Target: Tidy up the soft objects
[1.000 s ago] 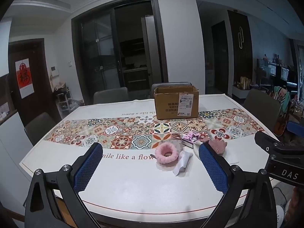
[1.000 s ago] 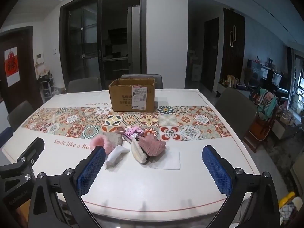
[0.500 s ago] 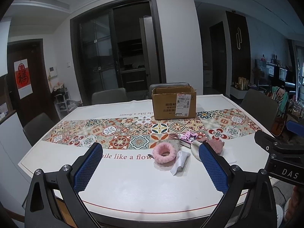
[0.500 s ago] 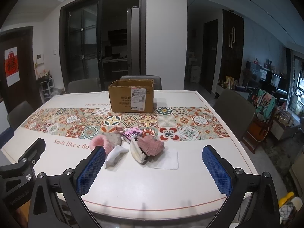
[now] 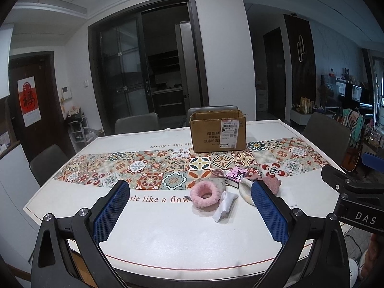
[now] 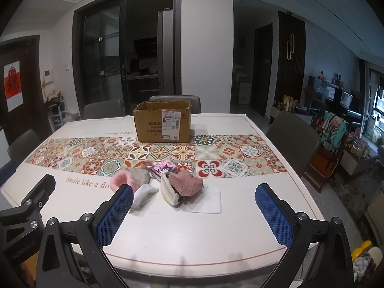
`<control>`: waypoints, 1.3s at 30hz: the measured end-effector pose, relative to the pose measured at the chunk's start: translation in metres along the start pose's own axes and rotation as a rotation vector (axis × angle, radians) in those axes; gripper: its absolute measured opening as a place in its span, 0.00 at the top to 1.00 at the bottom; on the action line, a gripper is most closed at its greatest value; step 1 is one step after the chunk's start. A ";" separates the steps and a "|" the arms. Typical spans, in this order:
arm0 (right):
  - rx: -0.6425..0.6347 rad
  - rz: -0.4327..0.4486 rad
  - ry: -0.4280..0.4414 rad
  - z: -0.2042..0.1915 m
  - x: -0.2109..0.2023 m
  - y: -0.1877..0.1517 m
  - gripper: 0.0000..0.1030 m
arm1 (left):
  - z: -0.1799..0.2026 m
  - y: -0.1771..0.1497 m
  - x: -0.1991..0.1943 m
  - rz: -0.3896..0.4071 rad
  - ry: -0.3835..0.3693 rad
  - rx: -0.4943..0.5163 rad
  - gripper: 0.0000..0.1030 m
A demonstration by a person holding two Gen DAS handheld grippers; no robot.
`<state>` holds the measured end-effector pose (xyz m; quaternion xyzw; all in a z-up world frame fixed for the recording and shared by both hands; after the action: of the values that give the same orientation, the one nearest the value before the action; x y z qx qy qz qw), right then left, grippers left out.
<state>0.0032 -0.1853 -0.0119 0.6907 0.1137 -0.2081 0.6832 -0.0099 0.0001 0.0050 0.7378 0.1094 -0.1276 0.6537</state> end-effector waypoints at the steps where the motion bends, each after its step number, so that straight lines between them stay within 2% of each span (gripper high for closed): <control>1: 0.000 0.000 0.000 0.000 0.000 0.000 0.00 | 0.000 0.000 0.000 0.002 0.000 0.000 0.00; 24: 0.002 -0.001 0.000 0.002 0.000 0.000 0.00 | 0.002 0.000 0.000 0.002 0.000 0.002 0.00; 39: 0.009 -0.018 -0.003 0.010 0.005 -0.003 0.00 | 0.014 0.002 0.010 -0.025 -0.017 0.016 0.00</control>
<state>0.0045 -0.1962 -0.0166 0.6923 0.1177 -0.2158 0.6785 0.0000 -0.0141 0.0022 0.7405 0.1122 -0.1429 0.6470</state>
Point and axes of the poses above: each gripper's, at about its wrist camera, not at the fingertips, and x roughly the way its jaws point, z to its right, y to its top, the point moved 2 cm from there along x, roughly the way its jaws point, and after that the axes turned 5 degrees about z, right-handed, at the moved point
